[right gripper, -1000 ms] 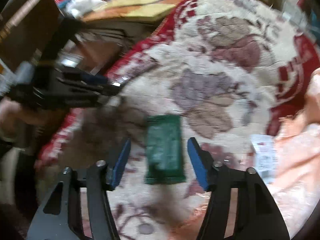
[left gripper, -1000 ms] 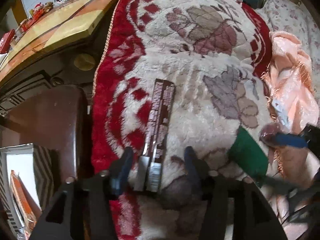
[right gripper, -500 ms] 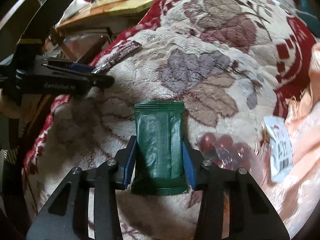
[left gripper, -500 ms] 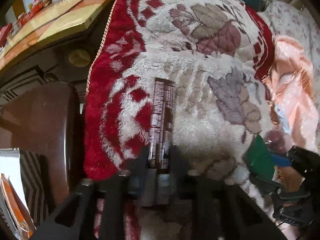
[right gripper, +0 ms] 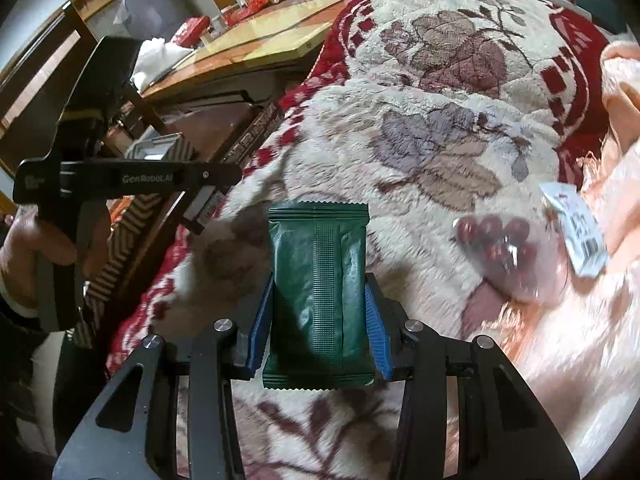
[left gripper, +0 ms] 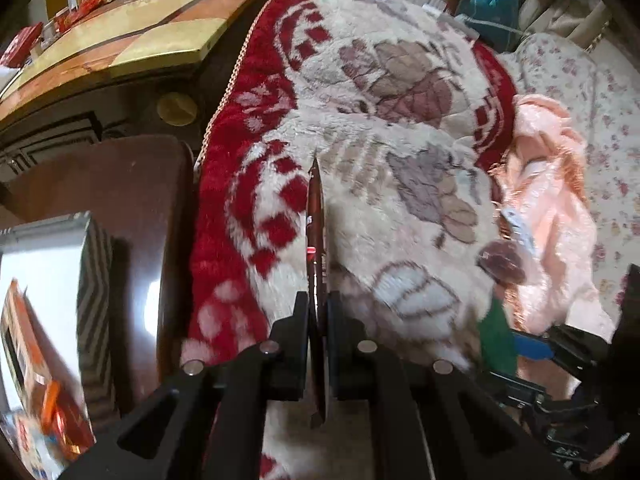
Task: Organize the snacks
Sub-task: 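Carry the chocolate bar and green pack over the white tray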
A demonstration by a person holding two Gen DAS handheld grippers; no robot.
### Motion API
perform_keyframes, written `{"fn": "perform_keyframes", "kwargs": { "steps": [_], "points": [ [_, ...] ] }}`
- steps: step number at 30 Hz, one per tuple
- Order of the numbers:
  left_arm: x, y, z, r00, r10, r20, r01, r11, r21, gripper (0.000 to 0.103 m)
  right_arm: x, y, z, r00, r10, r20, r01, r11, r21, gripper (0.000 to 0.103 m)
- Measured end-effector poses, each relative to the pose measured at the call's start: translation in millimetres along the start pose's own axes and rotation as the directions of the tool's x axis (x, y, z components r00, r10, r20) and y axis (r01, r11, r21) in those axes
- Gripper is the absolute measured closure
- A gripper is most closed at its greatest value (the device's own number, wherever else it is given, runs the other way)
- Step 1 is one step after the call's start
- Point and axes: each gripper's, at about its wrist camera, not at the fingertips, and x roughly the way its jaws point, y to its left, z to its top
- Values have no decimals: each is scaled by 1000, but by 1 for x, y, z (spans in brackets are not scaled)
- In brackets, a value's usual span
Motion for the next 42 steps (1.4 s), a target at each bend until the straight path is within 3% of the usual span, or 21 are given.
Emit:
{"fn": "perform_keyframes", "kwargs": {
  "steps": [7,17,26,29,36,42],
  "points": [
    [-43,0,-44,998,35,58,-35,999,-8,93,-7,20,-19,999,38,0,-38,999,12,61],
    [-102,27,-115,986,86,142,-75,994,-77,93,-3,85,-35,994,102,-36,-104,994,-45,61],
    [-162,85,-160,954,197,224,-152,967,-204,93,-2,148,-29,985,163,-47,-168,976,-139,61],
    [-171,108,-172,946,227,231,-165,951,-261,93,0,167,-22,984,172,-49,-178,969,-169,61],
    [-168,143,-189,945,258,199,-179,922,-342,93,7,205,-20,982,174,-80,-188,952,-243,61],
    [-165,154,-191,947,259,188,-180,916,-359,93,20,232,-7,977,183,-105,-206,935,-288,61]
  ]
}}
